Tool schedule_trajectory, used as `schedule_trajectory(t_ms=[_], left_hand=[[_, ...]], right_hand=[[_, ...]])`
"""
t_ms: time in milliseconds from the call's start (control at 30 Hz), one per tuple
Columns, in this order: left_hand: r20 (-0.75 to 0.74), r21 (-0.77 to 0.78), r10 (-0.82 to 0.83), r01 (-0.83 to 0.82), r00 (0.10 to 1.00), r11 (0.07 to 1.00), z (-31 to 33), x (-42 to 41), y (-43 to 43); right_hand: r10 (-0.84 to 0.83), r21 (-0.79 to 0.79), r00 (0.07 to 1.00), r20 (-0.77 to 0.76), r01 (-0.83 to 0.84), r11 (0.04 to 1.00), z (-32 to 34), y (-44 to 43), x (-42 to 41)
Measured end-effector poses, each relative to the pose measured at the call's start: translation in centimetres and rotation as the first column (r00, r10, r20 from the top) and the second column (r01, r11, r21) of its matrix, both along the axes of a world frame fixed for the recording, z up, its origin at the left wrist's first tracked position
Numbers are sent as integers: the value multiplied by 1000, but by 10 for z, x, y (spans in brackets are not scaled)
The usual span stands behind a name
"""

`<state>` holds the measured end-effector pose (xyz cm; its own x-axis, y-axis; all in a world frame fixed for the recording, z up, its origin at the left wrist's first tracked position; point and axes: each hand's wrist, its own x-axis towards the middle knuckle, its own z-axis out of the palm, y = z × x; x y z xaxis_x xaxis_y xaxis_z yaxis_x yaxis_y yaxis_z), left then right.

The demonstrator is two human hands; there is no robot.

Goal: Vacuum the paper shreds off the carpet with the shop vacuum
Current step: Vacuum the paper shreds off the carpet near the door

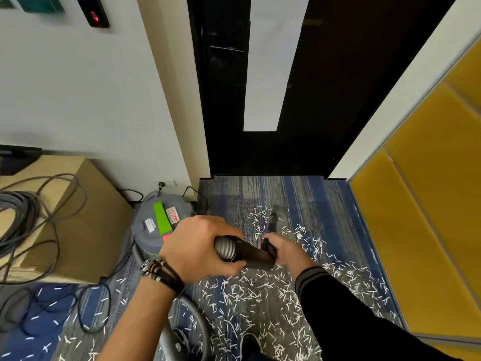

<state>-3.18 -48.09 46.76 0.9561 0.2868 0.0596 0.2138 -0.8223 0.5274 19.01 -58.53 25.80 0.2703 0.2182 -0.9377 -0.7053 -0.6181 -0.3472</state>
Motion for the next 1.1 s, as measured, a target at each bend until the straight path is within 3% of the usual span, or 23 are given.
schedule_trajectory(t_ms=[100, 200, 267, 367, 433, 667, 900, 1100], left_hand=[[-55, 75, -102, 106, 993, 991, 8, -5, 22], [-54, 55, -135, 138, 989, 989, 13, -17, 48], [-30, 31, -132, 133, 991, 991, 14, -29, 68], [-19, -14, -136, 136, 991, 991, 17, -40, 92], [-40, 3, -166, 166, 985, 986, 18, -48, 104], [-73, 2, -215, 216, 974, 976, 20, -87, 151], [5, -26, -253, 253, 968, 967, 19, -109, 155], [93, -10, -177, 179, 980, 984, 21, -93, 140]], right_hand=[[121, -86, 992, 36, -117, 989, -4, 28, -24], [76, -37, 997, -1, -76, 996, -7, 45, -39], [-86, 51, 994, -70, 90, 995, -9, 49, -45], [-430, 226, 872, -233, 479, 849, -25, 55, -64], [-499, 240, 830, -250, 552, 798, -29, 70, -84], [-253, 103, 954, -163, 271, 957, -7, 121, -115], [-69, 29, 995, -73, 71, 997, 6, 115, -132], [-174, 129, 984, 27, 169, 977, 16, 94, -107]])
